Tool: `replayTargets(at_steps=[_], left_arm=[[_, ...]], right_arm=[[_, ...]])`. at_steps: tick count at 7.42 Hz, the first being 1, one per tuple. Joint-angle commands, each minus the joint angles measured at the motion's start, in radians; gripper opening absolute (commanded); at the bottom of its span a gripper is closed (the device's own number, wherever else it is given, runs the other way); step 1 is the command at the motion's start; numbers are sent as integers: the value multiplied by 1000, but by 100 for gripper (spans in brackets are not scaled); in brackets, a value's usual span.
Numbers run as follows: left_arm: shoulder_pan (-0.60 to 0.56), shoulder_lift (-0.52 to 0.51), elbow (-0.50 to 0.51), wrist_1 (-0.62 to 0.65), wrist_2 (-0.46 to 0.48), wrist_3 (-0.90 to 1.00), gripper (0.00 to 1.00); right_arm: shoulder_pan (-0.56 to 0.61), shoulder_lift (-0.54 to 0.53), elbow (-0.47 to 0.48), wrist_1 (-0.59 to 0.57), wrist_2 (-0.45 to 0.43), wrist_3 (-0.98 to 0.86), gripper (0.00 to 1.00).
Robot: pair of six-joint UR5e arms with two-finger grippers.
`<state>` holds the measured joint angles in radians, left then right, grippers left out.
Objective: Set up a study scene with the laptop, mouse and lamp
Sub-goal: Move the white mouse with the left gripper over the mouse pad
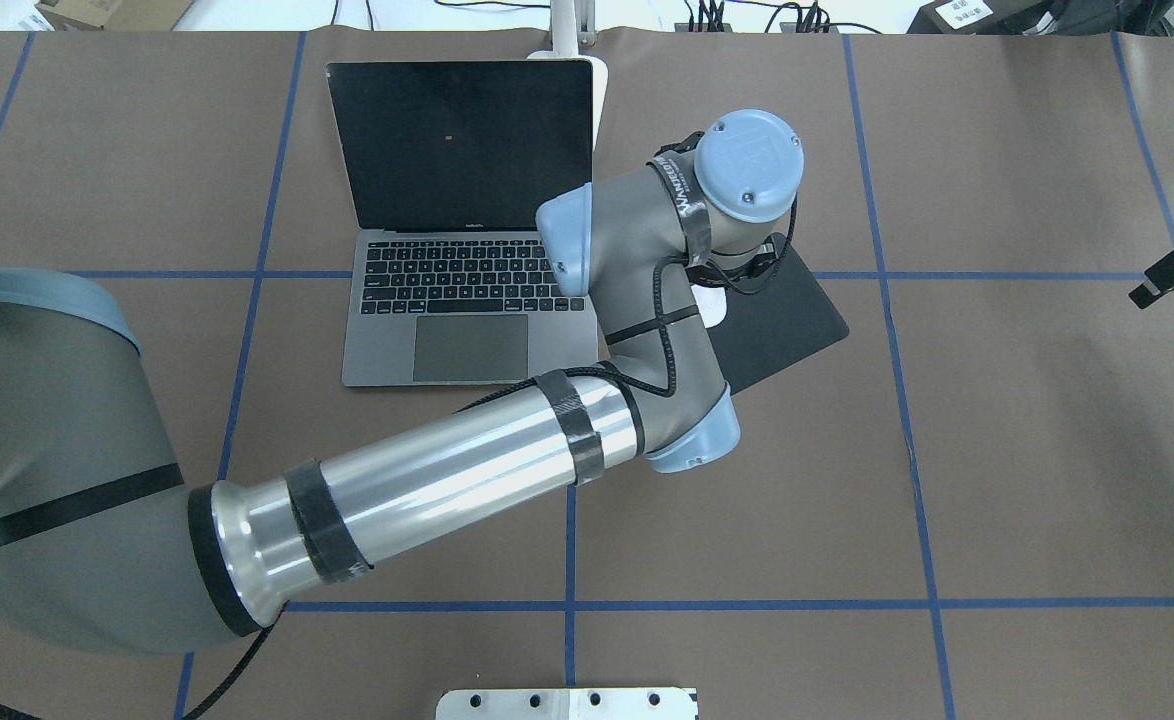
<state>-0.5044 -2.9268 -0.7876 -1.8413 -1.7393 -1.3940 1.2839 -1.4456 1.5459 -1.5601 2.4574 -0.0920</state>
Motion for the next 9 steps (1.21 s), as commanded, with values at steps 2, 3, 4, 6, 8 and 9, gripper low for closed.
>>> replayTargets(at_steps=[2,3,4,6,8,9], left_arm=[[46,-116,192,-75,72,-54,32],[47,-118,208,-76,72,-47,32],[50,-120,209,-76,72,-18,33],[58,-120,223,-75,73,26,33],[73,-120,226,-76,93,24,42],[73,-118,226,-76,93,21,42]], right_arm=[[-11,1,-1,0,24,0,99],[-11,1,-1,0,25,0,99],[-14,-1,-1,-1,26,0,99],[-17,1,-7,0,32,0,99],[-18,1,-13,0,37,0,99],[-20,1,-13,0,37,0,99]])
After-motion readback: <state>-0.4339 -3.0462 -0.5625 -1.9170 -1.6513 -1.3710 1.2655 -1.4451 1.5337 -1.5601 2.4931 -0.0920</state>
